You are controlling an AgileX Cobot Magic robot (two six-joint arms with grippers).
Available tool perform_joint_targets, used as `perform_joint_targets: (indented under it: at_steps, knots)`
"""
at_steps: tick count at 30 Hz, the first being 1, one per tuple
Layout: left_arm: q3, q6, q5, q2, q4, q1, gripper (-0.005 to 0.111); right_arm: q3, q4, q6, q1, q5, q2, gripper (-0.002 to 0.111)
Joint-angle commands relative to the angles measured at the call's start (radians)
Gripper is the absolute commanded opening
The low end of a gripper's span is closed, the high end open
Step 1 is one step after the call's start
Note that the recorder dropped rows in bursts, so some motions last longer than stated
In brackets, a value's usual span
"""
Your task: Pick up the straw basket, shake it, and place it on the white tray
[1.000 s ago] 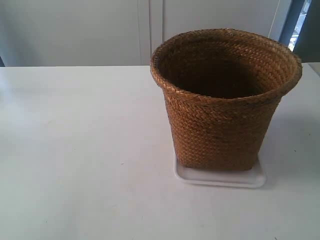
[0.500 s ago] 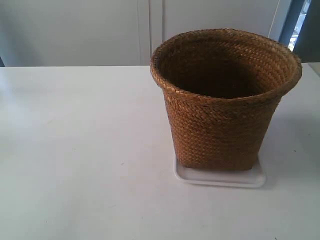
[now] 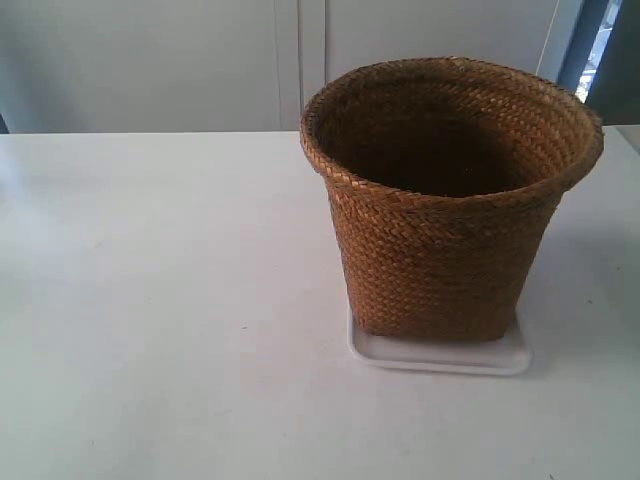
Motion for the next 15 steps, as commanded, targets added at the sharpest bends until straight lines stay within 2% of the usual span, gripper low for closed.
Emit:
perform_joint_targets:
  at_steps: [1,13,15]
  knots:
    - [0.004,0.0,-0.001,-0.003,-0.01,-0.009,0.0,0.006,0.003,0.002,-0.002,0.002,-0.007,0.0]
    - [0.004,0.0,-0.001,-0.003,-0.01,-0.009,0.0,0.006,0.003,0.002,-0.002,0.002,-0.007,0.0]
    - [0.01,0.0,-0.011,-0.003,0.025,-0.009,0.0,0.006,0.003,0.002,-0.002,0.002,-0.007,0.0]
